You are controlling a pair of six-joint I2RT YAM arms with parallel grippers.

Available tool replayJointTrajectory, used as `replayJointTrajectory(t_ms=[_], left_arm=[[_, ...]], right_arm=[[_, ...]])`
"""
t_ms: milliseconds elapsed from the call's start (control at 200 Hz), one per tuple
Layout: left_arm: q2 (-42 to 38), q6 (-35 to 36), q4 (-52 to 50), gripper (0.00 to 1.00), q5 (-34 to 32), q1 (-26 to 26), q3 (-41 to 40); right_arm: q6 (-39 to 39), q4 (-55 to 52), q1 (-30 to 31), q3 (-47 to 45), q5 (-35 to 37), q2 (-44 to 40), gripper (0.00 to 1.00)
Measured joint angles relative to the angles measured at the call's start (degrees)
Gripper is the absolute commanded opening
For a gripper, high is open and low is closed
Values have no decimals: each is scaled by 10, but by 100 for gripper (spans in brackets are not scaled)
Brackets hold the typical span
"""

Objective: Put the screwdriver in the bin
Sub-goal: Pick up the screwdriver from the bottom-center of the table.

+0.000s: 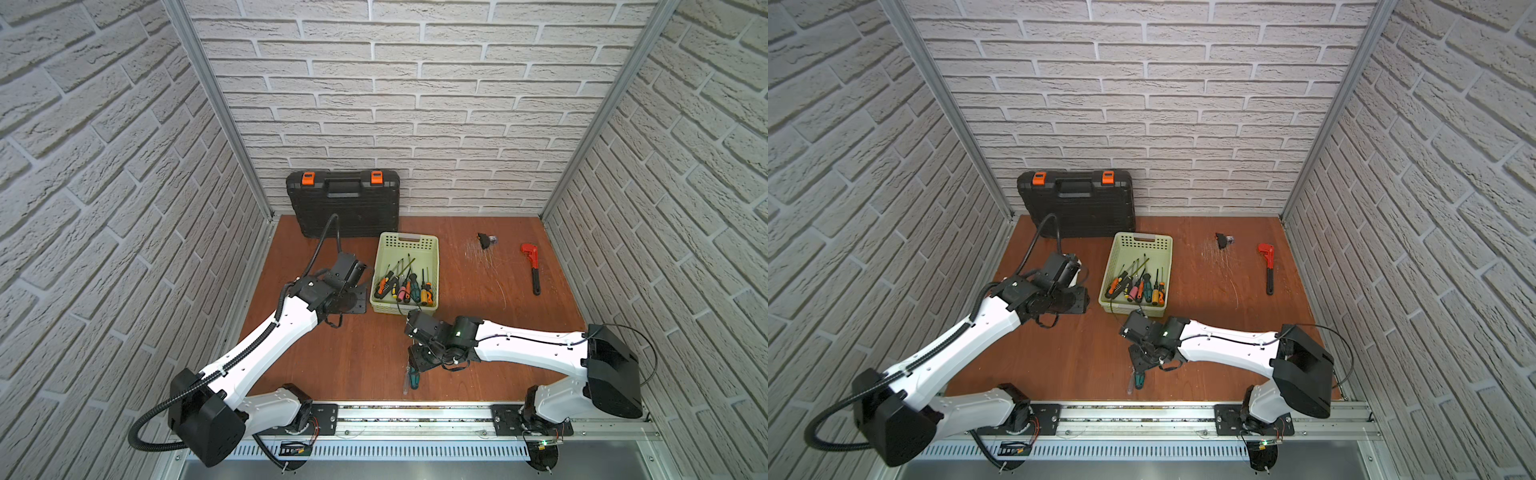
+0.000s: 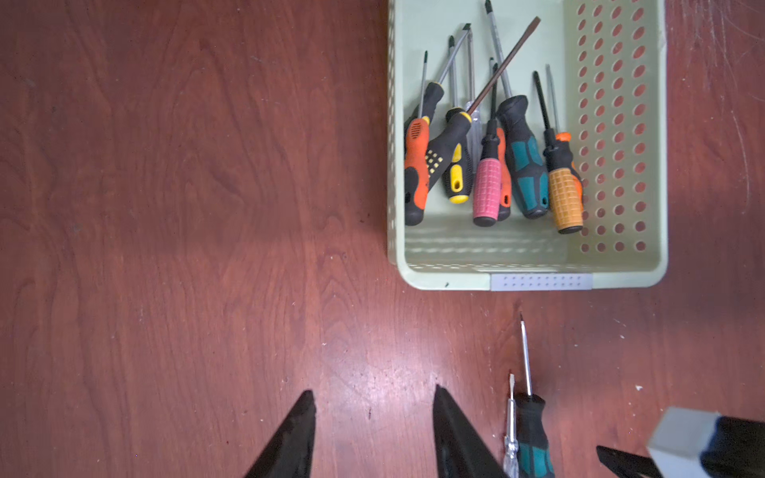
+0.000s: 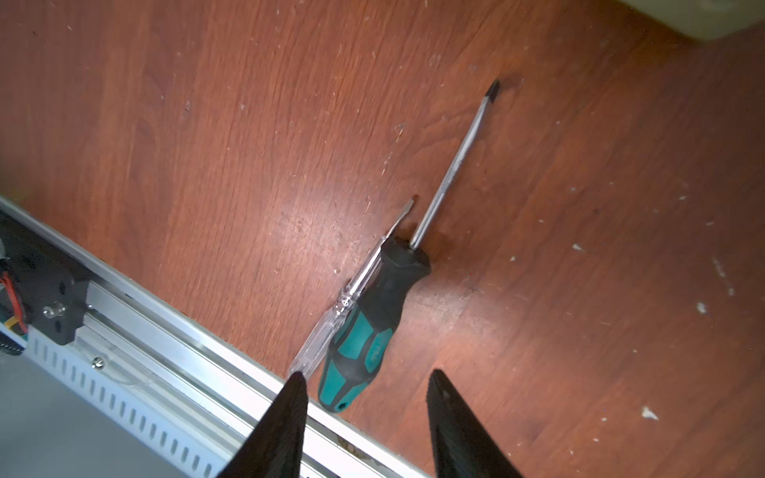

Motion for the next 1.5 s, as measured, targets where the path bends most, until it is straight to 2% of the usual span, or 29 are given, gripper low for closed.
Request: replayJointTrajectory(t_ms=[335, 650, 1045, 1500], left_arm=[[-41, 2, 5, 48, -22, 4, -35], [-56, 3, 12, 48, -30, 11, -53], [-58, 3, 12, 48, -34, 14, -53], [-60, 7, 11, 48, -38, 16, -53]], right_arm=[[32, -12, 14, 7, 17, 50, 44], [28, -14, 14, 32, 32, 97, 41], [23, -37, 14, 47, 56, 107, 39], [21, -35, -3, 43, 45, 139, 37]])
